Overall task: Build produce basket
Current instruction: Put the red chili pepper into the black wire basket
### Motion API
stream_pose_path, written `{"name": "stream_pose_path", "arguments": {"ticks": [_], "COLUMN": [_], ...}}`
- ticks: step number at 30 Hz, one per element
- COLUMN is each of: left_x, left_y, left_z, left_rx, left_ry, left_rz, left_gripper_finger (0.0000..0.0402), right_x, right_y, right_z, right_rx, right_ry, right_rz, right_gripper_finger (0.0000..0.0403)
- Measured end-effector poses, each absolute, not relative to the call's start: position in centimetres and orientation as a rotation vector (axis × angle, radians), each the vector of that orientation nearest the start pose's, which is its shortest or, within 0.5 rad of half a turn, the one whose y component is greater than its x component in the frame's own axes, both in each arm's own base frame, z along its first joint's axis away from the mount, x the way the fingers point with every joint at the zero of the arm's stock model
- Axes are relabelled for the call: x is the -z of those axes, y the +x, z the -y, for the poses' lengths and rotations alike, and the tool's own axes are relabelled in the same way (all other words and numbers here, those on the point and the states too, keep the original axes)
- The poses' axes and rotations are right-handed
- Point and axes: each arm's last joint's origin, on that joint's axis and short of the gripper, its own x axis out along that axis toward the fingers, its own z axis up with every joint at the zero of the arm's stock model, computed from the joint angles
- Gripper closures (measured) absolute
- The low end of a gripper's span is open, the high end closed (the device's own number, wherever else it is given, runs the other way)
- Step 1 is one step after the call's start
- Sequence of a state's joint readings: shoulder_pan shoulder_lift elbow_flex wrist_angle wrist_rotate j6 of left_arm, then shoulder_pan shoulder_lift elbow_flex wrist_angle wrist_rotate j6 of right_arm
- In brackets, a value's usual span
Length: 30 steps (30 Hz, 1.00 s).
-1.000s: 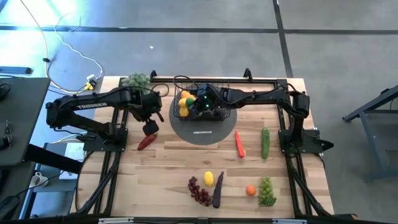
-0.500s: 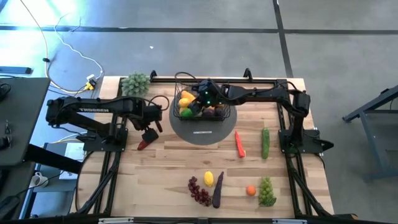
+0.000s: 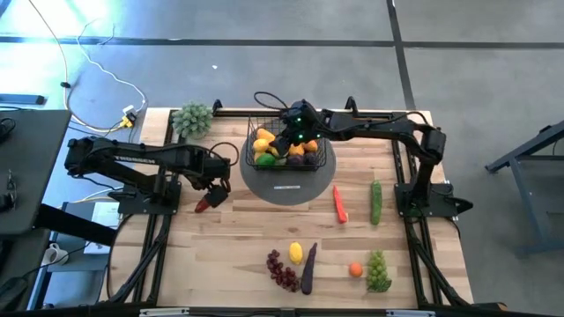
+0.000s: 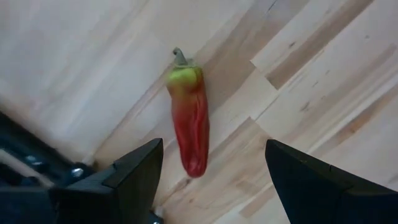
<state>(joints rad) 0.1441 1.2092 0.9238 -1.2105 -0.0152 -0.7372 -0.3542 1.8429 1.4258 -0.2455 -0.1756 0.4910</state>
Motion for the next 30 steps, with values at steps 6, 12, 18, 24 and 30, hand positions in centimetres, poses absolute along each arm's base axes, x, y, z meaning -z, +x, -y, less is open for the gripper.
{"name": "stream_pose_path", "arguments": {"ticks": [6, 12, 18, 24, 30], "left_x": [-21.1, -19.5, -17.7, -16.2, -14.9], "left_y": [17.9, 17.4, 17.0, 16.3, 15.9], "left_z": [-2.5, -2.4, -2.4, -2.3, -2.2], "left_rx": [-0.702, -0.723, -0.738, -0.766, -0.746], "left_ry": [-0.739, -0.748, -0.761, -0.77, -0.793], "left_rz": [-1.394, -1.403, -1.386, -1.401, -1.393], "left_gripper_finger": [0.0129, 0.0128, 0.0129, 0.0128, 0.0141], "right_x": [-28.5, -30.4, -31.2, -31.6, -31.6], "right_y": [37.7, 36.6, 36.2, 35.9, 35.9], "right_z": [13.9, 13.7, 13.5, 13.5, 13.5], "right_rx": [0.33, 0.325, 0.324, 0.348, 0.349], "right_ry": [0.601, 0.568, 0.563, 0.554, 0.555], "right_rz": [-0.515, -0.474, -0.456, -0.446, -0.447], "right_gripper_finger": [0.0169, 0.0169, 0.0169, 0.0169, 0.0169]}}
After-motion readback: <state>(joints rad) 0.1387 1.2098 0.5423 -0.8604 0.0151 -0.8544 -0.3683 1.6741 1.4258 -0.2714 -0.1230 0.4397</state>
